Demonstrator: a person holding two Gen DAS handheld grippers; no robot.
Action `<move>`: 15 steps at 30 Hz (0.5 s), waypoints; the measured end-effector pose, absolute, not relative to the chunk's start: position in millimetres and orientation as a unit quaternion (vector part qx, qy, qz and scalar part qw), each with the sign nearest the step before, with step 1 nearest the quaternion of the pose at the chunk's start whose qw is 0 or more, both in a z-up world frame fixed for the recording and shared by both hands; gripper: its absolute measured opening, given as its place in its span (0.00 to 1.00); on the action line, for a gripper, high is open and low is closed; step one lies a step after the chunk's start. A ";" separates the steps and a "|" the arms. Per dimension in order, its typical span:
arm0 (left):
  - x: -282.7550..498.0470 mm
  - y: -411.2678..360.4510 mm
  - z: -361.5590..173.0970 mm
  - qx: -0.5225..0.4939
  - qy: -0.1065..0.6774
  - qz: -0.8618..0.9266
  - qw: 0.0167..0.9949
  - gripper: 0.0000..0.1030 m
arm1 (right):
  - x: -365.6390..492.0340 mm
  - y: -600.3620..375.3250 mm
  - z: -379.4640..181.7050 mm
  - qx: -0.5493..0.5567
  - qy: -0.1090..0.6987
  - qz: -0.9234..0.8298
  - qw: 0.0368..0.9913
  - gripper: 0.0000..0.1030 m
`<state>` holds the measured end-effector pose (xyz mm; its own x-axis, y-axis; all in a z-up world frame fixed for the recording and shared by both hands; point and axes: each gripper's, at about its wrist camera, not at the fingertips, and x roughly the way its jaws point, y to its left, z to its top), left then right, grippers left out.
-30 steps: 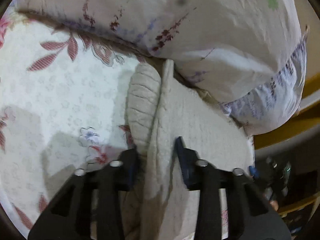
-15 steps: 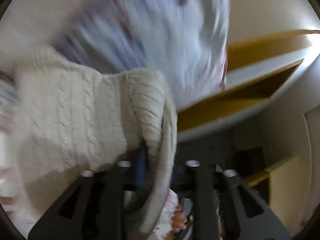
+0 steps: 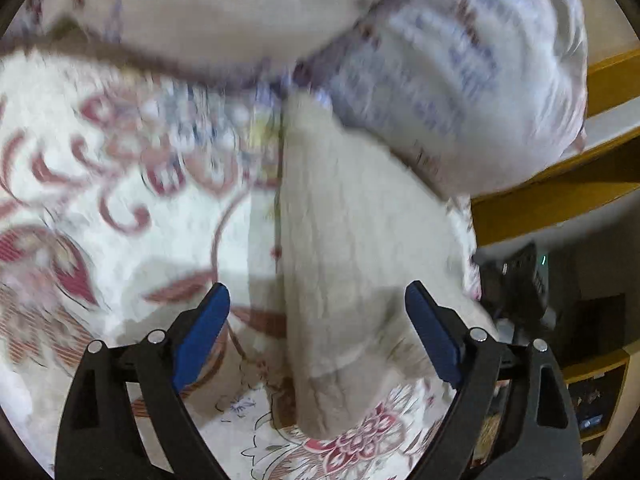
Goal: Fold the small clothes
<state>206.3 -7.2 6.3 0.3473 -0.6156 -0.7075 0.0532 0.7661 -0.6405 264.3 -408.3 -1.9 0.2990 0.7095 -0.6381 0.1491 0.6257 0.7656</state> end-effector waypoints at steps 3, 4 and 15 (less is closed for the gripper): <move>208.5 -27.3 0.8 -0.252 0.512 -0.225 0.790 0.92 | 264.9 -397.2 -5.3 0.371 0.556 0.203 0.716 0.43; 210.1 -36.7 -0.4 -0.240 0.509 -0.228 0.795 0.91 | 264.3 -395.5 -7.9 0.374 0.561 0.199 0.712 0.41; 168.1 35.2 49.6 -0.220 0.447 -0.286 0.818 0.43 | 230.6 -326.9 44.1 0.362 0.504 0.294 0.727 0.31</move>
